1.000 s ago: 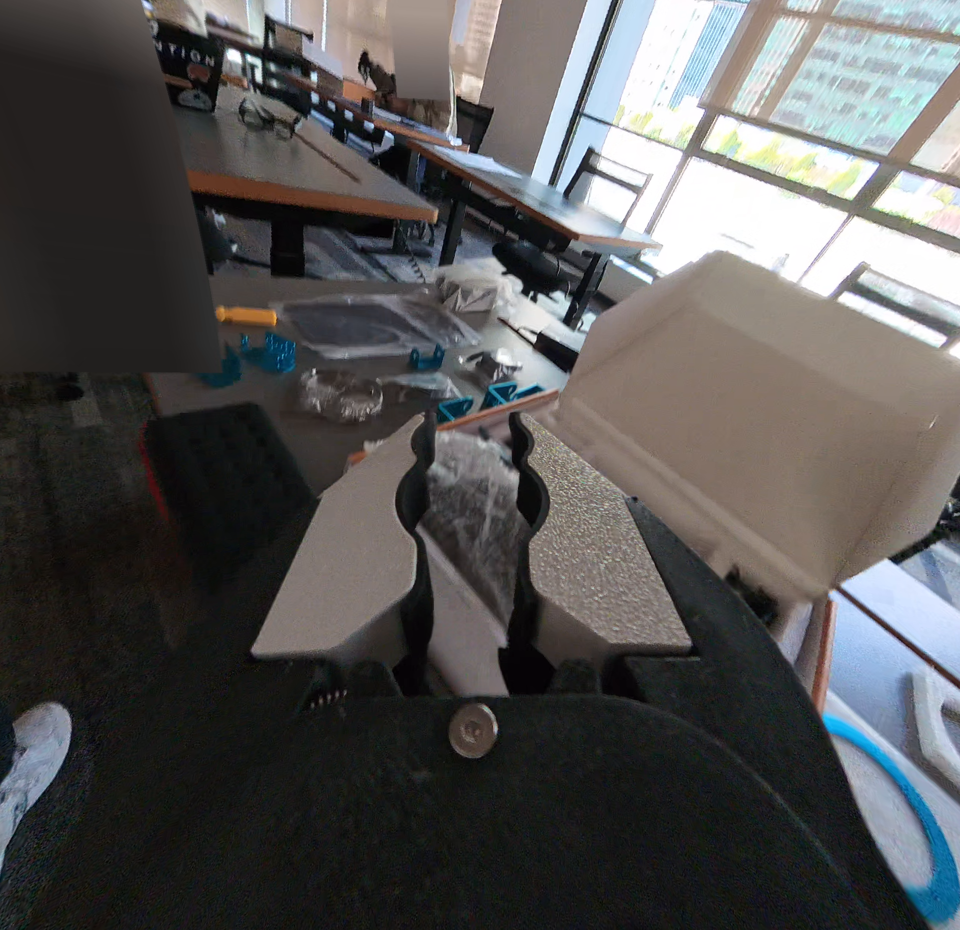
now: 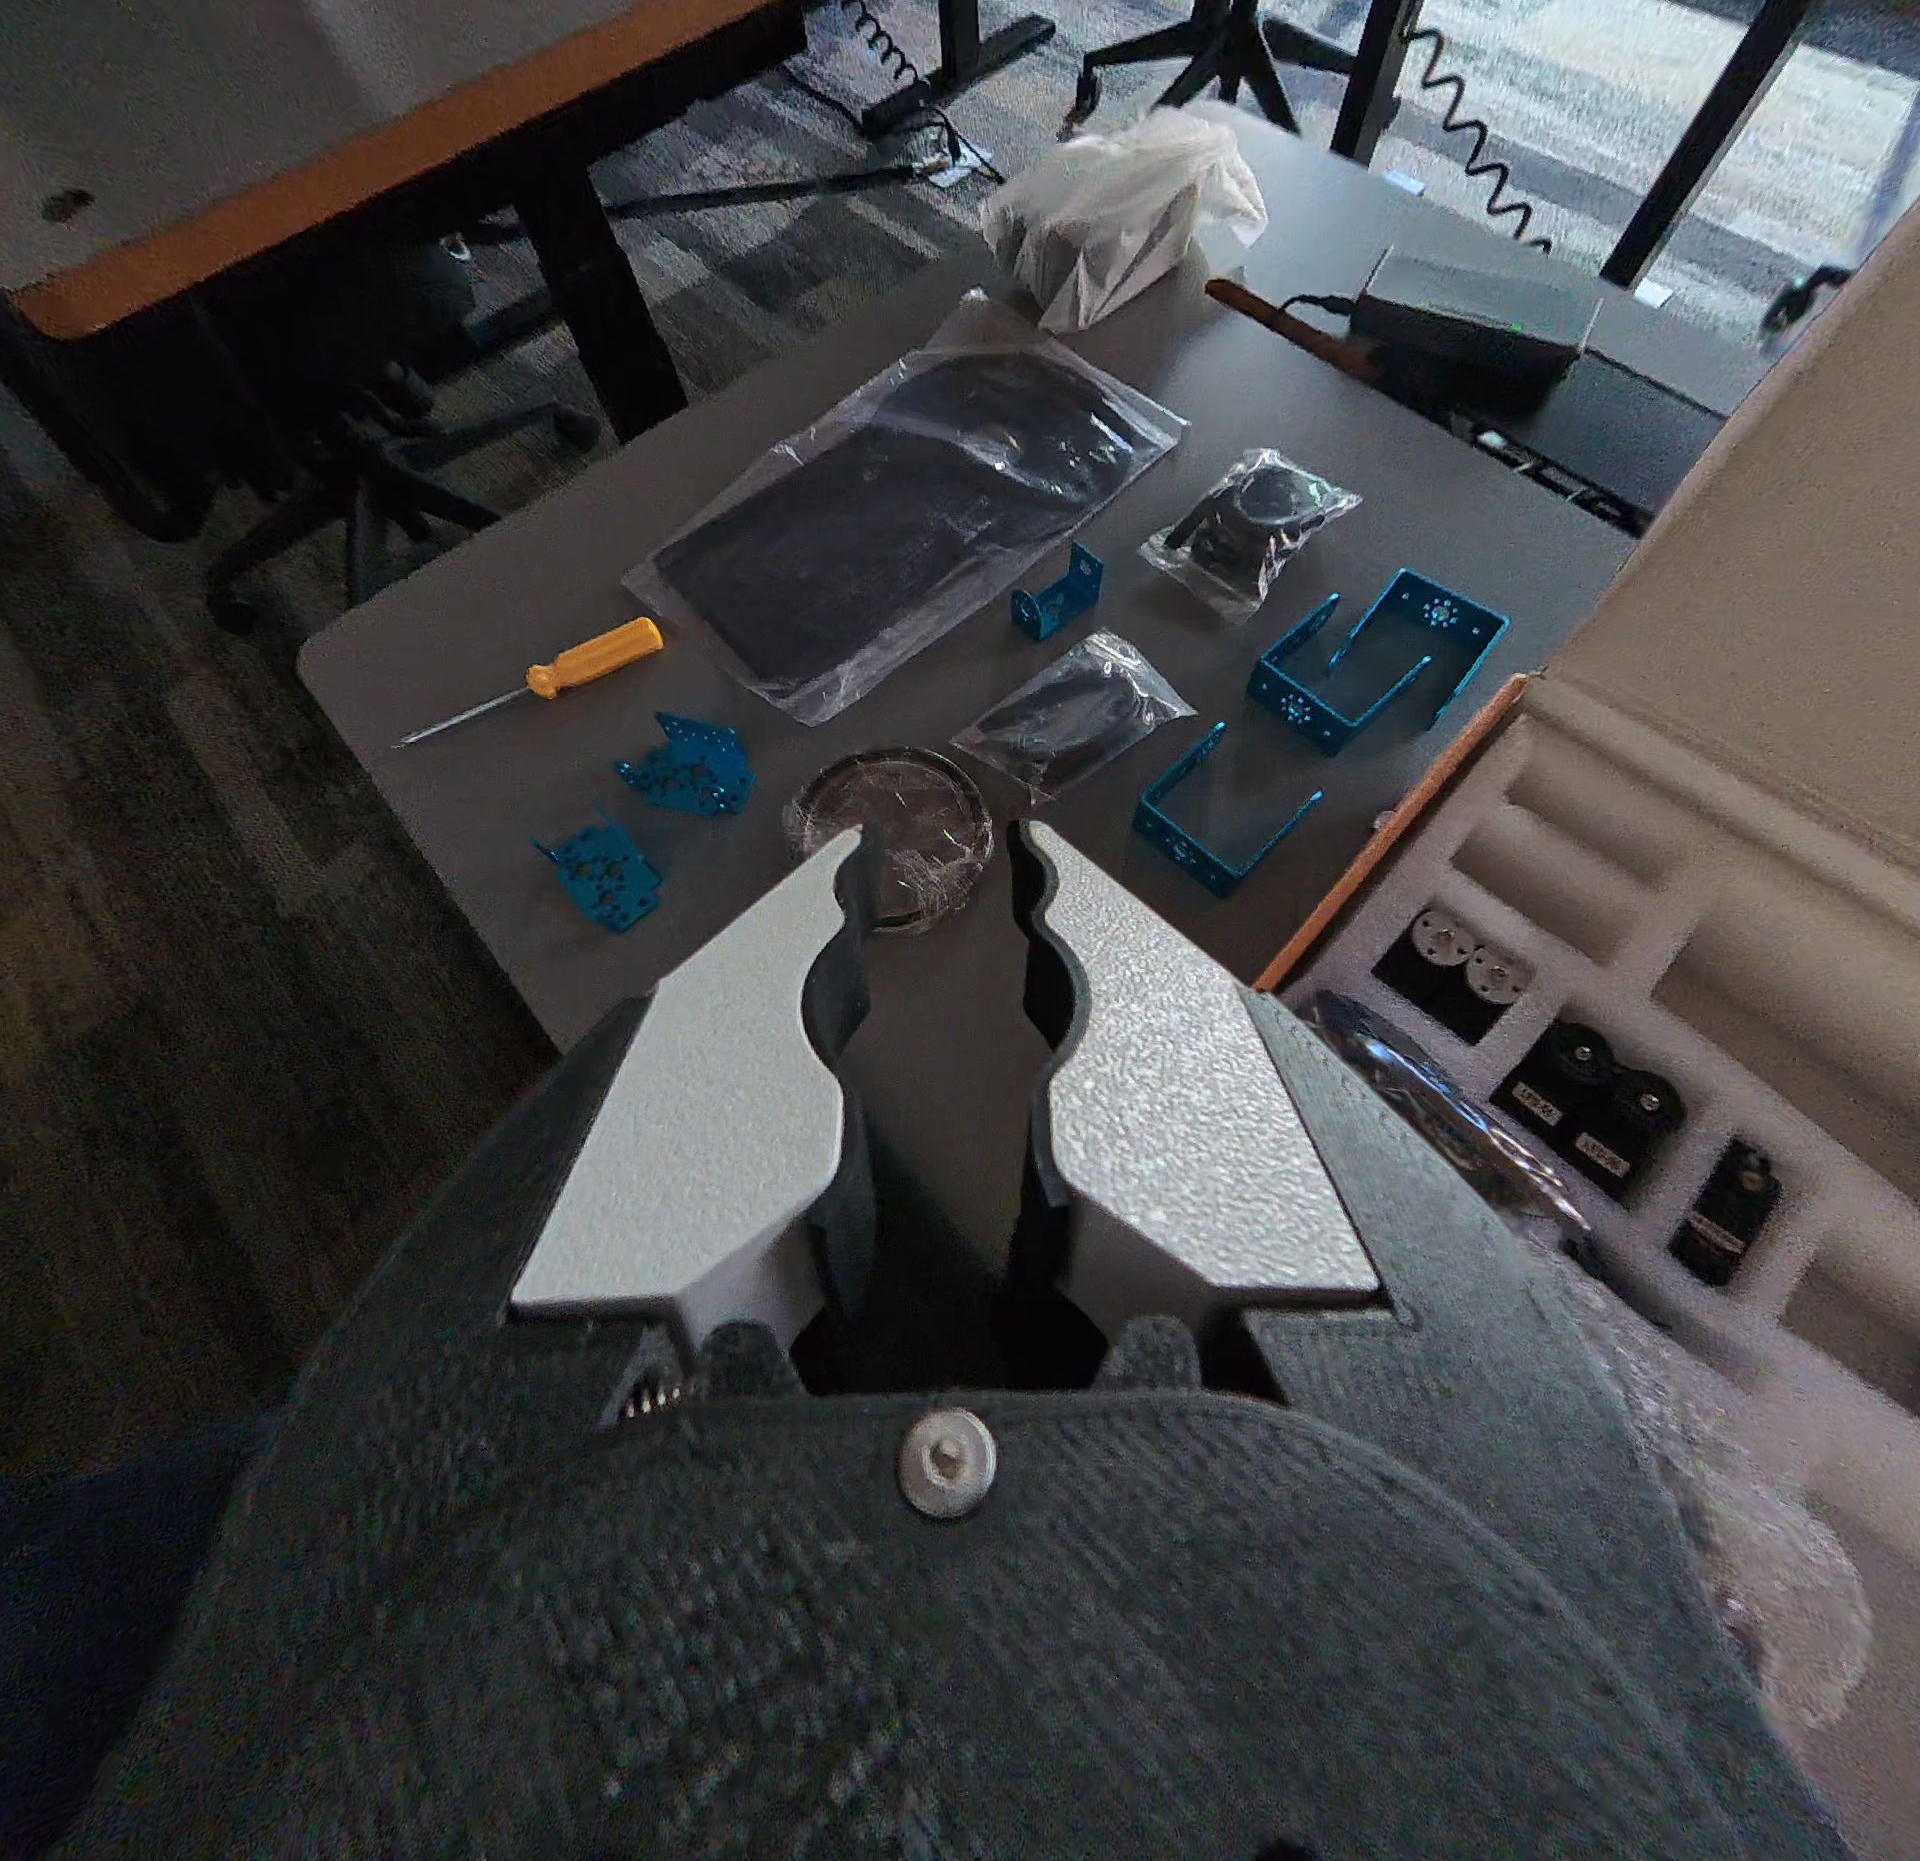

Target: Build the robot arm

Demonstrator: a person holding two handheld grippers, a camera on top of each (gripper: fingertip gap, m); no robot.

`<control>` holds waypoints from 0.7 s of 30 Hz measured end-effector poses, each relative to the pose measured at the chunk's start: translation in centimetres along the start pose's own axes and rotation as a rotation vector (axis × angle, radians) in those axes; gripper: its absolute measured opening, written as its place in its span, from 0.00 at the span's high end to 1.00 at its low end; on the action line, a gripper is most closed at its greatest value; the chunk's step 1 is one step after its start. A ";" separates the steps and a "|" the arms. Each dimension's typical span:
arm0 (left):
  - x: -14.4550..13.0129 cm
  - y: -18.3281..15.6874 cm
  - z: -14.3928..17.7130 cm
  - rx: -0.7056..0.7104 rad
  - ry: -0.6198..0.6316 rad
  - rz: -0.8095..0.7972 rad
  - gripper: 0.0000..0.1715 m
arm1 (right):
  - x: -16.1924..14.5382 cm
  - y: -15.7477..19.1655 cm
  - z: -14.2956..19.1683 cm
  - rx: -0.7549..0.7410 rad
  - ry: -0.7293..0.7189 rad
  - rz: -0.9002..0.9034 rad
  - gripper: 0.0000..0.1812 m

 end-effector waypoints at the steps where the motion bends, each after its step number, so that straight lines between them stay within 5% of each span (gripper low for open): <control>1: -0.1 0.1 -0.4 -0.003 0.000 0.007 0.85 | -0.5 0.0 -0.8 -0.002 0.008 -0.018 0.86; 8: -2.2 0.3 -2.9 0.024 -0.009 0.044 0.86 | -3.4 -0.4 -7.7 0.055 0.043 -0.015 0.87; 16: -5.5 0.9 -4.3 0.016 0.006 0.071 0.87 | -5.4 -3.2 -23.9 0.200 0.196 0.248 0.88; 21: -6.2 1.3 -3.4 0.002 0.055 0.103 0.87 | -6.6 -3.8 -27.5 0.324 0.352 0.331 0.88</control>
Point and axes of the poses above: each gripper's, where its closed fingertips meet, z back along the fingers, x out of its top, y = z × x across the jaws, the point moved 5 cm from there along z, back along the fingers, and after that the axes turned 15 degrees about -y, right-handed, at the moved point
